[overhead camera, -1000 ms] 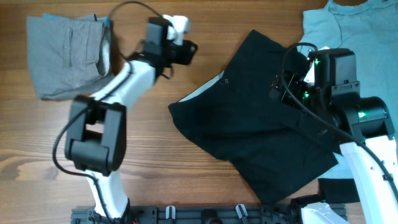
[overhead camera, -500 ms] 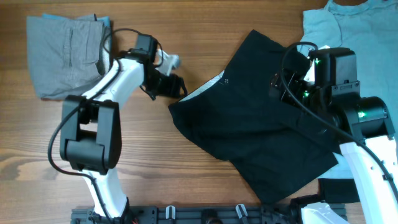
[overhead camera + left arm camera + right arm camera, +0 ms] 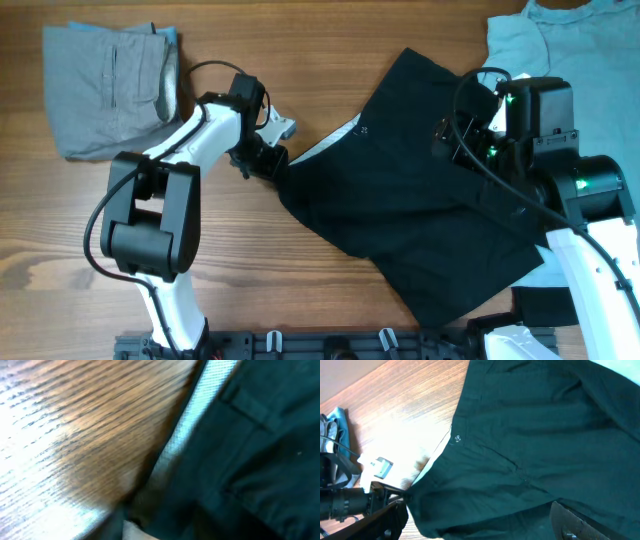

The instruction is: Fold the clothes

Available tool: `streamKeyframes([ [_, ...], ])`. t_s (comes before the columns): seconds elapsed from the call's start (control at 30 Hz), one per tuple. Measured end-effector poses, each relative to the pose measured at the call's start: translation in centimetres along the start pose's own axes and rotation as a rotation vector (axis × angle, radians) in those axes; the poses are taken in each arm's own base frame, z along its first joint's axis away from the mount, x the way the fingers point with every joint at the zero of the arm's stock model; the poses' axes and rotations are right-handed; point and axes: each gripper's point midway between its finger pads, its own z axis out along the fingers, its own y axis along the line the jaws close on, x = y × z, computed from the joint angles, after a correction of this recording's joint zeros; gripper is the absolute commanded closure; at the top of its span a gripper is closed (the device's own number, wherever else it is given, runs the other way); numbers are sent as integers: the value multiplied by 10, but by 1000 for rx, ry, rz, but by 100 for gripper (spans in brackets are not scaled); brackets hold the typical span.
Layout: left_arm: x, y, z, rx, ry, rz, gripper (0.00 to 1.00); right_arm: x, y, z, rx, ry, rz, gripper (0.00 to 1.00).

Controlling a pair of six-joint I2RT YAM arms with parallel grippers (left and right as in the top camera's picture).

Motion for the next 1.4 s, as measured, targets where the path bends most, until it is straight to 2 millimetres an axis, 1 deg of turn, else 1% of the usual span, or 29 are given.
streamKeyframes([
  [0.1, 1, 3, 1, -13, 0, -13, 96, 0, 0, 0, 0, 0, 0, 4],
  [0.17, 3, 11, 1, -49, 8, -77, 96, 0, 0, 0, 0, -1, 0, 4],
  [0.27, 14, 34, -7, -112, 27, -258, 96, 0, 0, 0, 0, 0, 0, 4],
  [0.33, 27, 58, -16, -146, 39, -401, 96, 0, 0, 0, 0, -1, 0, 4],
  [0.4, 44, 91, -29, -171, 37, -559, 96, 0, 0, 0, 0, 0, 0, 4],
  [0.43, 56, 110, -38, -176, 31, -648, 96, 0, 0, 0, 0, -1, 0, 4],
  [0.47, 65, 125, -44, -180, 26, -714, 96, 0, 0, 0, 0, 0, 0, 4],
  [0.53, 95, 158, -58, -173, 20, -878, 96, 0, 0, 0, 0, -1, -4, 4],
  [0.57, 109, 169, -65, -162, 17, -948, 96, 0, 0, 0, 0, -1, -7, 4],
  [0.6, 118, 177, -70, -154, 13, -994, 96, 0, 0, 0, 0, -1, -10, 4],
  [0.63, 129, 184, -76, -139, 3, -1046, 89, 0, 0, 0, 0, -1, -15, 5],
  [0.67, 135, 188, -80, -129, -7, -1073, 85, 0, 0, 0, 0, -1, -17, 7],
  [0.7, 140, 191, -85, -114, -21, -1096, 78, 0, 0, 0, 0, -1, -20, 11],
  [0.73, 141, 192, -88, -102, -35, -1105, 72, 0, 0, 0, 0, -1, -21, 16],
  [0.8, 136, 190, -93, -70, -65, -1103, 57, 0, 0, 1, 2, 3, -26, 27],
  [0.83, 132, 187, -93, -54, -76, -1100, 48, 1, -1, 4, 7, 10, -26, 36],
  [0.87, 129, 184, -93, -44, -80, -1083, 46, 1, -1, 7, 12, 18, -32, 40],
  [0.9, 124, 181, -93, -34, -84, -1068, 45, 3, -3, 12, 24, 35, -29, 41],
  [0.97, 117, 174, -90, -18, -86, -1030, 42, 8, -8, 28, 59, 87, -32, 45],
  [1.0, 113, 170, -89, -10, -86, -1011, 38, 11, -10, 36, 75, 114, -32, 46],
  [1.03, 110, 167, -88, -2, -86, -997, 24, 14, -12, 45, 91, 142, -31, 46],
  [1.07, 105, 163, -87, 12, -86, -978, 0, 18, -16, 56, 113, 181, -27, 39],
  [1.1, 102, 159, -87, 23, -88, -951, 0, 23, -20, 68, 136, 222, -25, 37],
  [1.2, 91, 145, -89, 65, -103, -884, 0, 40, -27, 99, 175, 335, -16, 36],
  [1.23, 87, 141, -92, 71, -115, -862, 0, 49, -29, 112, 184, 390, -8, 37],
  [1.3, 80, 133, -103, 70, -151, -821, 0, 62, -34, 127, 201, 464, 3, 40],
  [1.4, 67, 119, -131, 46, -244, -744, 0, 82, -43, 143, 240, 566, 18, 43],
])
